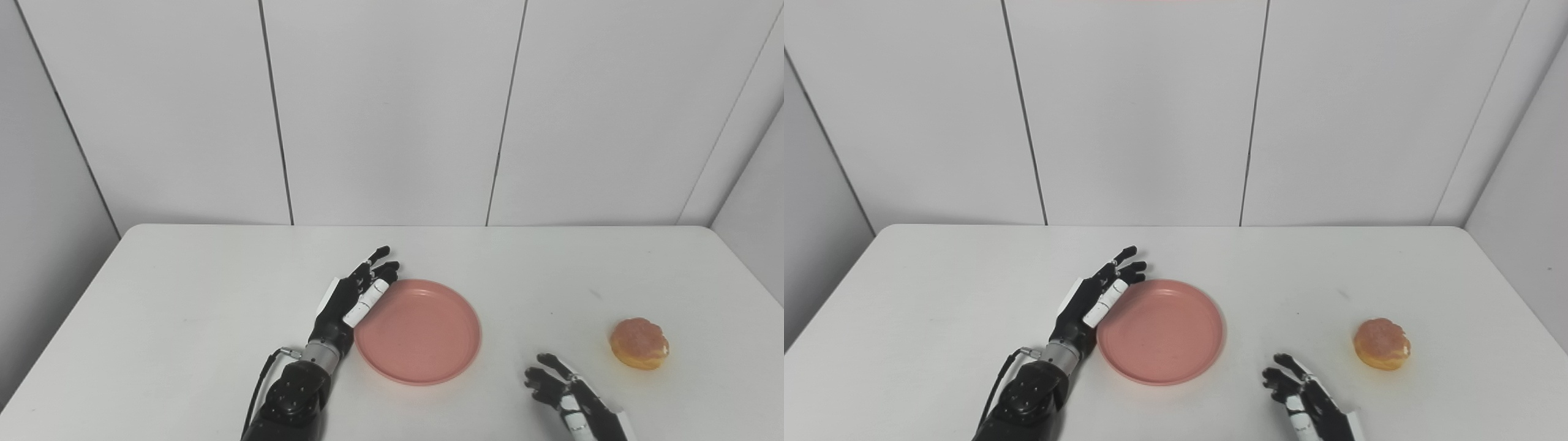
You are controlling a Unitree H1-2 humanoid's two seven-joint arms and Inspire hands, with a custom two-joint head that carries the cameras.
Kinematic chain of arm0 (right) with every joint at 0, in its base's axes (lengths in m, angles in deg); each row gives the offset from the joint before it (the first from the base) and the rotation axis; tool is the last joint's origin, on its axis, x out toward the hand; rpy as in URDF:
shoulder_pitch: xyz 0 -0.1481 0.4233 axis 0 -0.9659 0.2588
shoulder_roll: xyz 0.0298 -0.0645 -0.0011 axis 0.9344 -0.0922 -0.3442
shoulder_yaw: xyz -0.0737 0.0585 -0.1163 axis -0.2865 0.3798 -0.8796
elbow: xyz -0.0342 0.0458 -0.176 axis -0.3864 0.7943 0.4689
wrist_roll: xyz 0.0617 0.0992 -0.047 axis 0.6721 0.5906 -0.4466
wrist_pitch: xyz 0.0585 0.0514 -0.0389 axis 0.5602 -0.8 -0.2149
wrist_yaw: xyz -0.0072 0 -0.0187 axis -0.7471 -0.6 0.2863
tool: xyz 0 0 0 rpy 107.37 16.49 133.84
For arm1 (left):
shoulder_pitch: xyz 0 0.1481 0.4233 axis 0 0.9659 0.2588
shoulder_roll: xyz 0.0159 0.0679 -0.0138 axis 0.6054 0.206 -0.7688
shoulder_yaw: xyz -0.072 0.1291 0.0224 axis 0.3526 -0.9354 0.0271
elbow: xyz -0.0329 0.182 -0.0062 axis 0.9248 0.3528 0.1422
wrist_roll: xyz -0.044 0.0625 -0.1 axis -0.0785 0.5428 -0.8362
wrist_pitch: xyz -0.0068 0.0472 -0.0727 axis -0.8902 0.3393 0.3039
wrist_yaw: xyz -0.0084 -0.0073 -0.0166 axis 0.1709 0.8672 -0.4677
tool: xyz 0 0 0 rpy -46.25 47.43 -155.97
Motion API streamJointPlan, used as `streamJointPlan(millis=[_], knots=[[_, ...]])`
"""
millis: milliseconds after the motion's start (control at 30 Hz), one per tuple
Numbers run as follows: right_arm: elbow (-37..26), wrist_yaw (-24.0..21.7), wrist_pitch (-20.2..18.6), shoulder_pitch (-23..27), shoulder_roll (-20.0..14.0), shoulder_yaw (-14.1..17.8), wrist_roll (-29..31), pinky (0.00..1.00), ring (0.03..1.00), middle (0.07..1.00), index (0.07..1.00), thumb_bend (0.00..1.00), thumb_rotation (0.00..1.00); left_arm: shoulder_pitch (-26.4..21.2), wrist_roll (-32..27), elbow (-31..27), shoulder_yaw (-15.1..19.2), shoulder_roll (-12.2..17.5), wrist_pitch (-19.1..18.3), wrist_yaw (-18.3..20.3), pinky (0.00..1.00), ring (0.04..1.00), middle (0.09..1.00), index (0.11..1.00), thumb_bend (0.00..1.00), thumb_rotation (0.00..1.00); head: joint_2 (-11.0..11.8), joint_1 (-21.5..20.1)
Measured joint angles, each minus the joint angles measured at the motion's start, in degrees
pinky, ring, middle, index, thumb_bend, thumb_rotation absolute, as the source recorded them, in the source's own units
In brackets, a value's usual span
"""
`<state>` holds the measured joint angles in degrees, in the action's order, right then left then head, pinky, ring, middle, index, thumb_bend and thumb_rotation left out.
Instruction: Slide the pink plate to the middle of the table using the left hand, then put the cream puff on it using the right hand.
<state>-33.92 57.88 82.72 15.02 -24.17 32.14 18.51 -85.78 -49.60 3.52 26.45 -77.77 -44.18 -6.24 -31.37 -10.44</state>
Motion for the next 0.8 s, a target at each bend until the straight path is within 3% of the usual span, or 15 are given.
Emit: streamJointPlan(millis=[133, 367, 600, 733, 800], knots=[[-0.8, 1.0, -1.1, 0.0, 1.2, -1.1, -2.0, 0.81, 0.792, 0.770, 0.829, 0.76, 0.91, 1.0, 0.0, -2.0, -0.1, -0.1, -1.5, 0.7, 0.78, 0.828, 0.833, 0.874, 0.91, 0.75, -0.7, -2.4], [-0.6, 2.7, -1.4, 0.4, 3.2, -2.4, -4.8, 0.80, 0.798, 0.780, 0.835, 0.70, 0.93, 1.2, -0.2, -2.3, -0.1, 0.2, -1.6, 2.5, 0.79, 0.839, 0.846, 0.887, 0.86, 0.77, -0.7, -7.6], [0.4, 3.4, -1.4, 0.9, 4.2, -2.8, -6.9, 0.78, 0.798, 0.776, 0.838, 0.72, 0.93, 1.0, -1.5, -1.2, 0.7, 1.0, -1.3, 4.4, 0.81, 0.849, 0.854, 0.889, 0.87, 0.76, -0.6, -12.1], [1.2, 4.4, -1.3, 1.3, 5.0, -2.8, -8.0, 0.76, 0.798, 0.780, 0.830, 0.72, 0.90, 0.3, -2.1, 0.6, 1.0, 2.1, -0.2, 6.2, 0.83, 0.862, 0.864, 0.893, 0.89, 0.75, 0.0, -12.9], [1.5, 5.2, -1.3, 1.5, 5.5, -2.7, -8.2, 0.74, 0.794, 0.781, 0.824, 0.71, 0.83, -0.2, -2.5, 1.7, 1.2, 2.4, 0.6, 6.9, 0.82, 0.859, 0.861, 0.898, 0.88, 0.75, 0.2, -13.4]])
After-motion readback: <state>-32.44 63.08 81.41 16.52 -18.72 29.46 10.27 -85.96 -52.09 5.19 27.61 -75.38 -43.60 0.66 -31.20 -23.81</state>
